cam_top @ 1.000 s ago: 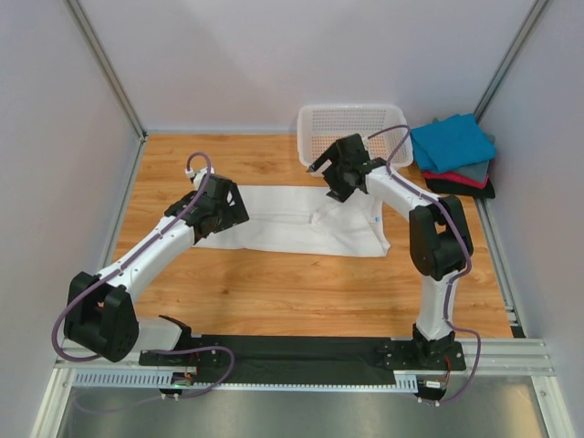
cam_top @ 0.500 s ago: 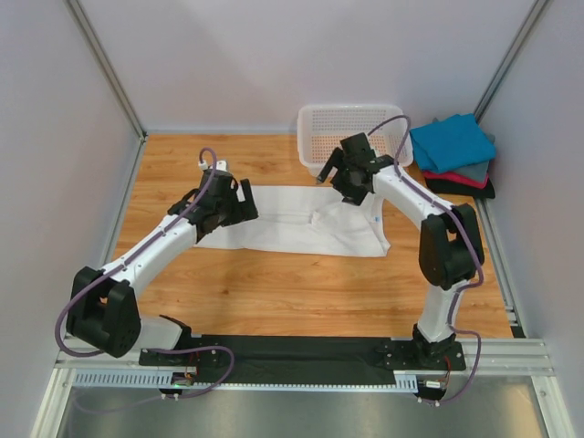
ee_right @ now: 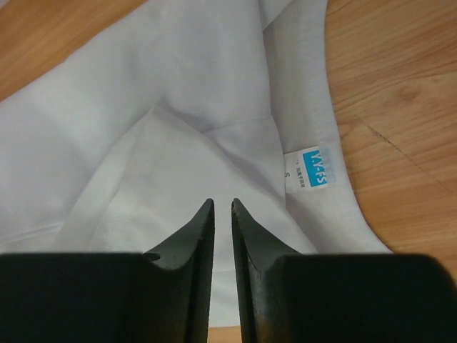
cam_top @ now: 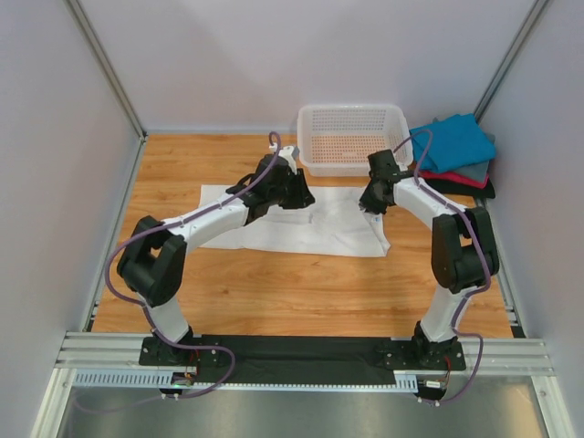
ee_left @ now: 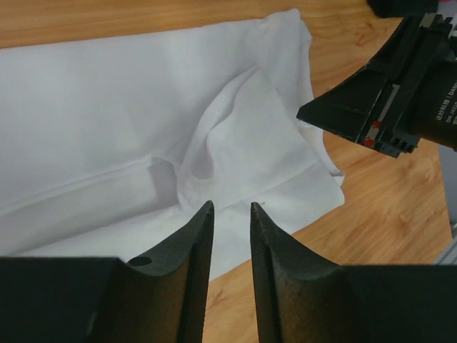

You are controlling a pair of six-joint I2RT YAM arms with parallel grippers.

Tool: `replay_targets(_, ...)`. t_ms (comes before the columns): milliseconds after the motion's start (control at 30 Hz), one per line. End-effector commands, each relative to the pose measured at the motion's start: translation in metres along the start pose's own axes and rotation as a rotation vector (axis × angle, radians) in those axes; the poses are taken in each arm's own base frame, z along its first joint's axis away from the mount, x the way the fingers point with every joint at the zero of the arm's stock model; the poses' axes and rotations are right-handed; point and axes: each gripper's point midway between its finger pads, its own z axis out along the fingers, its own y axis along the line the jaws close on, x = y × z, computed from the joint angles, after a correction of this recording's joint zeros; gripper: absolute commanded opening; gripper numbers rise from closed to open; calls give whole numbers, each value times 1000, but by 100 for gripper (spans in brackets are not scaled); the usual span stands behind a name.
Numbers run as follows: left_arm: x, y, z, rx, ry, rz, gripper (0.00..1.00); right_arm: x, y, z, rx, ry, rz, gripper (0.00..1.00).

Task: Fold and stack the t-shirts
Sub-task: Fold the tshirt

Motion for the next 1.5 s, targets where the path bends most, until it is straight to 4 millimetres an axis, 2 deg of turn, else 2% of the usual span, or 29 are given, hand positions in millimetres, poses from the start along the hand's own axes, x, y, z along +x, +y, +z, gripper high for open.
replay_targets(0,-18,-32,18,126,-45,-46,33,-7,5,15,-19,-31,-48,17)
replay_targets(67,-10,-33,33,130,-18,-98,26,-4,-2,25,-2,-10,-40,12)
replay_targets(200,9,-37,52,151,38,-151,25,3,-16,37,23,14,-24,8)
replay_targets(333,20,-30,65,124,59,-164,24,7,-34,47,53,34,-3,3)
replay_targets(533,43,16,90,-49,76,-206,22,17,-50,53,80,65,12,0)
replay_targets(700,45,45,102,-121,77,-256,20,24,-59,54,101,79,5,0)
replay_targets(733,53,54,104,-153,100,-260,20,24,-60,53,105,78,5,0)
replay_targets(767,52,60,106,-173,96,-262,20,25,-61,53,105,78,5,0)
replay_targets(867,58,69,112,-200,115,-261,20,27,-60,52,104,87,3,1)
replay_targets(967,61,66,112,-179,139,-234,19,25,-57,49,90,91,4,0)
replay_targets(1067,52,52,103,-125,133,-172,19,18,-49,39,63,78,-7,0)
replay_targets(1100,47,48,98,-106,127,-143,20,9,-41,31,38,55,-8,1)
replay_targets(1133,36,37,88,-78,109,-112,20,5,-38,26,29,48,-15,1)
replay_targets(1200,25,27,73,-46,101,-30,25,-8,-26,8,-14,18,-30,7)
replay_targets(1233,12,16,56,-33,82,-3,27,-17,-19,-1,-30,3,-35,10)
replay_targets(1267,4,13,46,-38,66,24,30,-25,-11,-13,-58,-16,-39,18)
replay_targets(1300,-5,12,36,-42,50,65,41,-32,-6,-22,-71,-31,-46,22)
replay_targets(1333,-20,2,16,-32,18,100,50,-42,2,-33,-92,-50,-46,32)
replay_targets(1367,-28,1,6,-38,-3,128,58,-48,8,-45,-113,-68,-47,37)
replay_targets(1400,-37,0,-4,-40,-25,198,72,-53,11,-53,-124,-84,-38,42)
replay_targets(1433,-52,-1,-22,-42,-60,237,79,-55,14,-61,-132,-89,-32,57)
replay_targets(1467,-58,0,-30,-43,-73,281,84,-58,24,-74,-177,-90,-27,67)
